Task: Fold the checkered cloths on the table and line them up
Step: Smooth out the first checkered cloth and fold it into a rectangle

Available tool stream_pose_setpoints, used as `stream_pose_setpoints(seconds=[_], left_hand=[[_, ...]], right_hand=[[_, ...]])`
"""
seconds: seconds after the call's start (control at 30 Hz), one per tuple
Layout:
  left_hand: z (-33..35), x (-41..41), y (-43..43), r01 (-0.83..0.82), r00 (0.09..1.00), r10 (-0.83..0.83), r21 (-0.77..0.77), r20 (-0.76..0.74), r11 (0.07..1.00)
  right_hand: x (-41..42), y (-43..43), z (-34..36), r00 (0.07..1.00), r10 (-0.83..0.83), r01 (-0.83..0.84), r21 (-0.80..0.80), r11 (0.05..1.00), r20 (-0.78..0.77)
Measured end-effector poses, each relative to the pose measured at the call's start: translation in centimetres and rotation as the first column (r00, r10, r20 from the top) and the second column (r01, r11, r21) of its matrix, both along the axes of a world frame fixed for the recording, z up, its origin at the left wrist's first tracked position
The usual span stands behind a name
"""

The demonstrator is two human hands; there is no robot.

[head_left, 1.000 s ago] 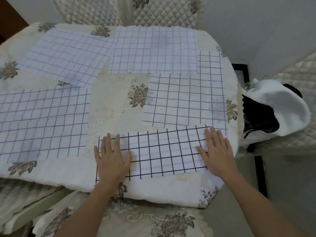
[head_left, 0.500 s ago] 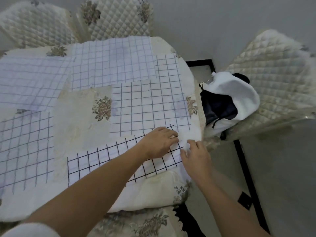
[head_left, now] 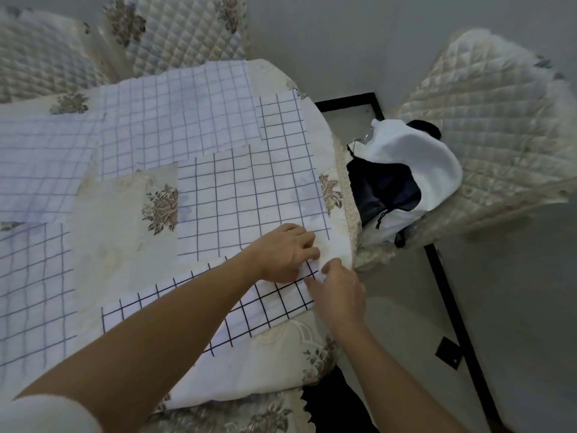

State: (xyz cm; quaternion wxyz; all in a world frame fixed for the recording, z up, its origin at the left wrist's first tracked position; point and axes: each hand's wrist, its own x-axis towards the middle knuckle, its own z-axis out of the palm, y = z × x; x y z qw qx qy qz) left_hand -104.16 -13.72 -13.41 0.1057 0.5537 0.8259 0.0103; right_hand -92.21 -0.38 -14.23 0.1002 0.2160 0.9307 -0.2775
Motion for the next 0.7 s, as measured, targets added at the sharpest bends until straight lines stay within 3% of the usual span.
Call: stream_pose_setpoints(seconds=[0.37, 0.5, 0.6, 0.7], left_hand=[[-0.2, -2.1, 1.9, 0.05, 0.996, -0.045, -0.07, 0.071, 0.996], [-0.2, -2.9, 2.8, 0.055, 0.995, -0.047, -0.083, 0.093, 0.995], [-0.4, -3.6, 3.3, 0.044, 0.997, -0.039, -0.063, 0.071, 0.997], [-0.3, -4.0, 3.5, 0.0, 1.0, 0.0, -0.019, -0.013, 1.0]], right_hand=[[-2.1, 1.5, 0.0, 0.999, 0.048, -0.047, -0.194, 0.98, 0.003], [-3.1, 2.9, 0.3, 0.999, -0.013, 0.026, -0.319, 0.947, 0.04], [-4.0, 3.9, 0.3, 0.994, -0.064, 0.095, -0.405, 0.909, 0.089], [-4.9, 4.5, 0.1, 0.997, -0.034, 0.057, -0.39, 0.919, 0.066]])
